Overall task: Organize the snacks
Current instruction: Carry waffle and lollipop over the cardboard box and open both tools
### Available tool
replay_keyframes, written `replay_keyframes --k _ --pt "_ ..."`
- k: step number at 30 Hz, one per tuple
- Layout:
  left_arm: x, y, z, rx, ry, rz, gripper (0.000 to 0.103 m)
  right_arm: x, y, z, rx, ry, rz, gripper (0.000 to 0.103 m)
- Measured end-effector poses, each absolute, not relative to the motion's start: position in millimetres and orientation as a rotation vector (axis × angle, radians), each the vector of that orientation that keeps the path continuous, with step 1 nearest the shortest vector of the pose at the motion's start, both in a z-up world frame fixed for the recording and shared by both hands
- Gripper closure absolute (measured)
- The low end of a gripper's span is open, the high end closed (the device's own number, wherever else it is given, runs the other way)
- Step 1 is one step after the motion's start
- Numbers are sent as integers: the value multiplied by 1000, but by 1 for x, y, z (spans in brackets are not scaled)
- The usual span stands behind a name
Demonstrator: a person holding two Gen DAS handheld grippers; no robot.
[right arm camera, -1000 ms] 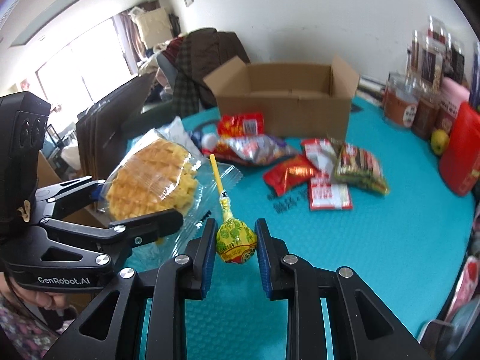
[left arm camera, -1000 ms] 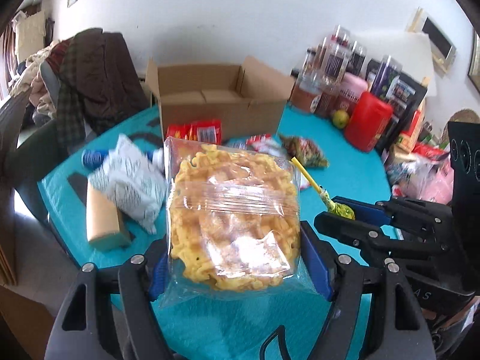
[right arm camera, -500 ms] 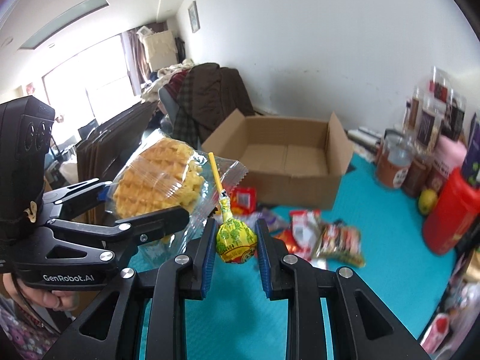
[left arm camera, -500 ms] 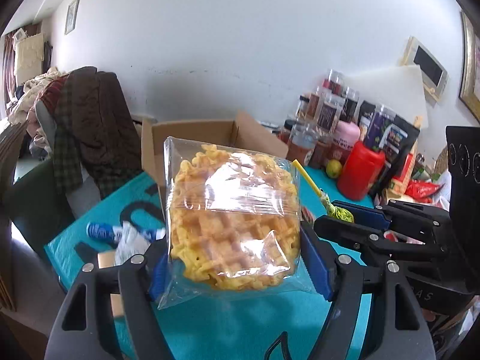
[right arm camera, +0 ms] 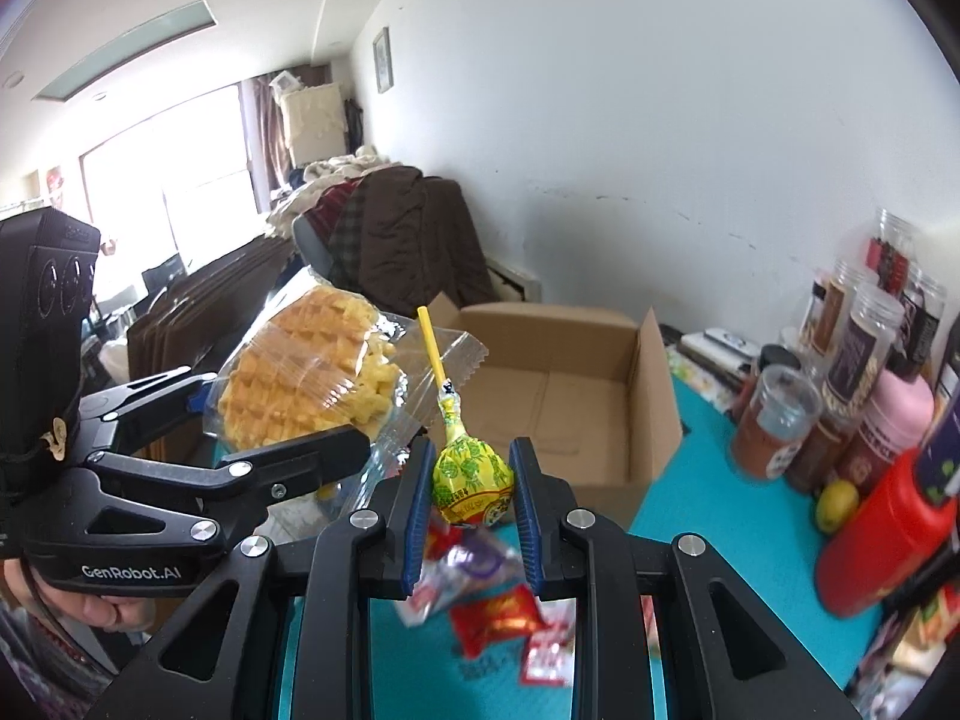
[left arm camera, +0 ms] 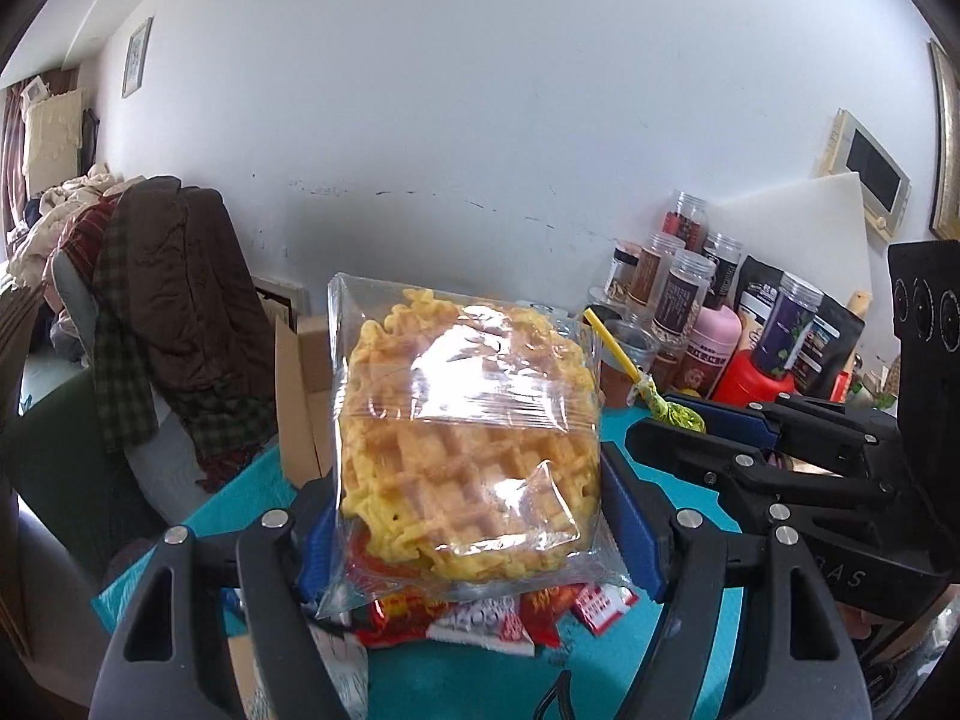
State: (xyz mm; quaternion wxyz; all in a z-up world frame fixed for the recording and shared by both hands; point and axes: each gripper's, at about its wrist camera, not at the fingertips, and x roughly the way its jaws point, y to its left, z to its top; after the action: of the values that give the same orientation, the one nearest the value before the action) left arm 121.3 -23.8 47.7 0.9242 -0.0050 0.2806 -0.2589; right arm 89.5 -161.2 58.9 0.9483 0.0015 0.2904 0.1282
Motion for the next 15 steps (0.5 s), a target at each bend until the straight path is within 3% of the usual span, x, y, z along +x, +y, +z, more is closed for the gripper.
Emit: replay_keyframes --k 15 --pt "208 -31 30 -28 610 -493 29 176 -179 39 62 612 232 78"
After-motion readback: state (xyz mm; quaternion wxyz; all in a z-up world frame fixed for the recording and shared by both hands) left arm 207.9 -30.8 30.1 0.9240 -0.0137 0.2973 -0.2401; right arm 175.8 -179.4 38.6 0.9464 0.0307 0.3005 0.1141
